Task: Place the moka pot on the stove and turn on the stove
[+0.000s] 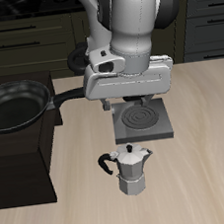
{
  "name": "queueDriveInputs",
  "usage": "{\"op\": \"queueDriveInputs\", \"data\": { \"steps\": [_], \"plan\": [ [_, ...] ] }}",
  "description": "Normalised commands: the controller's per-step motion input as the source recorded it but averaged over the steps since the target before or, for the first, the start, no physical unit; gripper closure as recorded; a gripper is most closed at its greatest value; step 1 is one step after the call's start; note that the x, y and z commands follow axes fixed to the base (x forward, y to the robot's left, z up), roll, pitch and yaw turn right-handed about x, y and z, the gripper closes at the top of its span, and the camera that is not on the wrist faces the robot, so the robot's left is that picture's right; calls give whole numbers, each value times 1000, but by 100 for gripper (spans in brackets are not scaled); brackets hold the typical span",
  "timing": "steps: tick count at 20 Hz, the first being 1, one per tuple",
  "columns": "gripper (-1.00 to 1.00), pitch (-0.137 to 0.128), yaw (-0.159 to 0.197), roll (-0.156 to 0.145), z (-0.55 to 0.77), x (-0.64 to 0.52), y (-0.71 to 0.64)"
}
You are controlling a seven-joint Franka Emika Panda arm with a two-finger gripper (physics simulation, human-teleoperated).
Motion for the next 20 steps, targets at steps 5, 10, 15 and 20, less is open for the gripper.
{"op": "queueDriveInputs", "data": {
  "steps": [5,10,15,20],
  "plan": [
    [-100,3,11,-2,-158,87,-7],
    [-100,7,-11,-2,-137,60,-47],
    [-100,34,-25,2,-299,33,-67],
    [-100,22,-22,15,-238,-15,-7]
  ]
}}
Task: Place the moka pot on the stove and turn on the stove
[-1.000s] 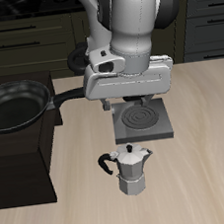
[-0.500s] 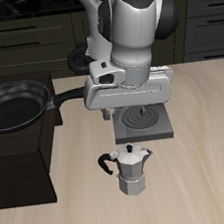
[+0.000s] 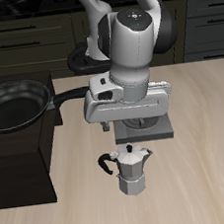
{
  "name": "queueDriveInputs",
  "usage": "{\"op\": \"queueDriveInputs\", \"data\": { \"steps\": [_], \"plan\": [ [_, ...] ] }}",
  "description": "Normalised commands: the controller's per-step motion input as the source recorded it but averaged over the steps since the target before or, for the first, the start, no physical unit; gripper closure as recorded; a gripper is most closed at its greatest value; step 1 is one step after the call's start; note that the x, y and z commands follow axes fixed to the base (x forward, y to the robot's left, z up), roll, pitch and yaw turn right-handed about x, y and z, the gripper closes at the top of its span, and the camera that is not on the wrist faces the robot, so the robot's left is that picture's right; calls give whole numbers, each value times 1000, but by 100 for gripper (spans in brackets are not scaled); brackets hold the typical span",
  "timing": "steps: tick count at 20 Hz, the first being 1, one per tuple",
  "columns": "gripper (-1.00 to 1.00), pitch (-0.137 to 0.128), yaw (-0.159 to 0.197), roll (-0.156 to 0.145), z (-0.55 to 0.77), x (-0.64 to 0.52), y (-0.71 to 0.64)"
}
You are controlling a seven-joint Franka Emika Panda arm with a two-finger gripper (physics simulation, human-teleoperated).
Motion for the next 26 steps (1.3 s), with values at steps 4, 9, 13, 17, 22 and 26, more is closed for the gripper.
{"op": "queueDriveInputs", "data": {
  "steps": [4,9,13,17,22,26],
  "plan": [
    [-100,-1,10,39,-173,-59,163],
    [-100,17,16,24,-217,-1,76],
    [-100,16,-12,-4,-181,12,-57],
    [-100,20,-5,-9,-208,-3,-115],
    [-100,25,3,1,-235,7,-16],
    [-100,26,-2,14,-244,-19,20]
  ]
}}
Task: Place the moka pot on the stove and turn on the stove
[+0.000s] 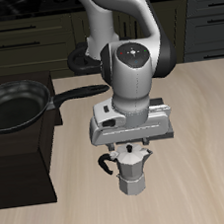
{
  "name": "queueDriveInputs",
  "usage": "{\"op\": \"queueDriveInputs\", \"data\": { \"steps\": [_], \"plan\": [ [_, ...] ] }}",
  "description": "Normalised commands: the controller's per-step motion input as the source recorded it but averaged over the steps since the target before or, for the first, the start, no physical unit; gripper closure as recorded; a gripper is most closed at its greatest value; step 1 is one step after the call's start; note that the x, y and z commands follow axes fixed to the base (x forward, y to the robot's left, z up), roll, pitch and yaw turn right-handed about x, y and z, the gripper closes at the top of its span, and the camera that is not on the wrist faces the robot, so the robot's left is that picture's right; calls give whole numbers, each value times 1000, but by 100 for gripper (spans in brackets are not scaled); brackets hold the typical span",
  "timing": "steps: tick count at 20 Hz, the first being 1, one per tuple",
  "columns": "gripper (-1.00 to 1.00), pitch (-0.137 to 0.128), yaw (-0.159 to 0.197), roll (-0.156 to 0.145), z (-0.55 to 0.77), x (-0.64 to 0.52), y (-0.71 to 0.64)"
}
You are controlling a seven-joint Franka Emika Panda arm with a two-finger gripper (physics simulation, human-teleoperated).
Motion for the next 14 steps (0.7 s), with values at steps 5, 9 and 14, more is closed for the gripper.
{"op": "queueDriveInputs", "data": {
  "steps": [5,9,14],
  "plan": [
    [-100,17,-12,5,-167,1,-14],
    [-100,38,-19,-6,-279,9,-71],
    [-100,64,-45,-19,-393,62,-186]
  ]
}}
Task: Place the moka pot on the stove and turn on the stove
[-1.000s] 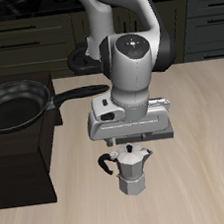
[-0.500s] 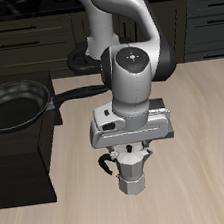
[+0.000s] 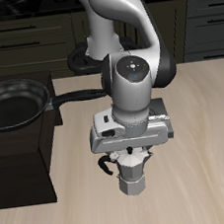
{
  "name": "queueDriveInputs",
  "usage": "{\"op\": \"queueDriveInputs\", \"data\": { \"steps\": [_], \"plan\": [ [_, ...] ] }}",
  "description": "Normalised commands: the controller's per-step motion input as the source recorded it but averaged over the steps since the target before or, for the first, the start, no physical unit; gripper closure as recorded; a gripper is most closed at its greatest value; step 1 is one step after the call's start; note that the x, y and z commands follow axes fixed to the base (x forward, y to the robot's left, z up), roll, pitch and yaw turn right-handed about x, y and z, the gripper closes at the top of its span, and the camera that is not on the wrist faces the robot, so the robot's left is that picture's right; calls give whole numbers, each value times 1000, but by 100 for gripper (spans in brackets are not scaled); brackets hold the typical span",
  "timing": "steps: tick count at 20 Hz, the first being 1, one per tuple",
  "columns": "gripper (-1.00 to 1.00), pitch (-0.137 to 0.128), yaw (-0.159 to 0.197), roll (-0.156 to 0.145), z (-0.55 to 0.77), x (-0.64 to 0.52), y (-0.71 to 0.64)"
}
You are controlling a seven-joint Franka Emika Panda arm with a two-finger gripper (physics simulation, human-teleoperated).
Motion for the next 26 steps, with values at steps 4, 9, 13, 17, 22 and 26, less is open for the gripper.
{"op": "queueDriveInputs", "data": {
  "steps": [4,9,13,17,22,26],
  "plan": [
    [-100,54,16,-10,-337,25,-97],
    [100,-33,26,-3,-8,-19,-93],
    [100,-24,36,-16,102,10,-68],
    [100,-17,21,-9,56,25,-38],
    [100,-24,16,-6,80,12,-28],
    [100,-37,9,8,164,-96,56]
  ]
}}
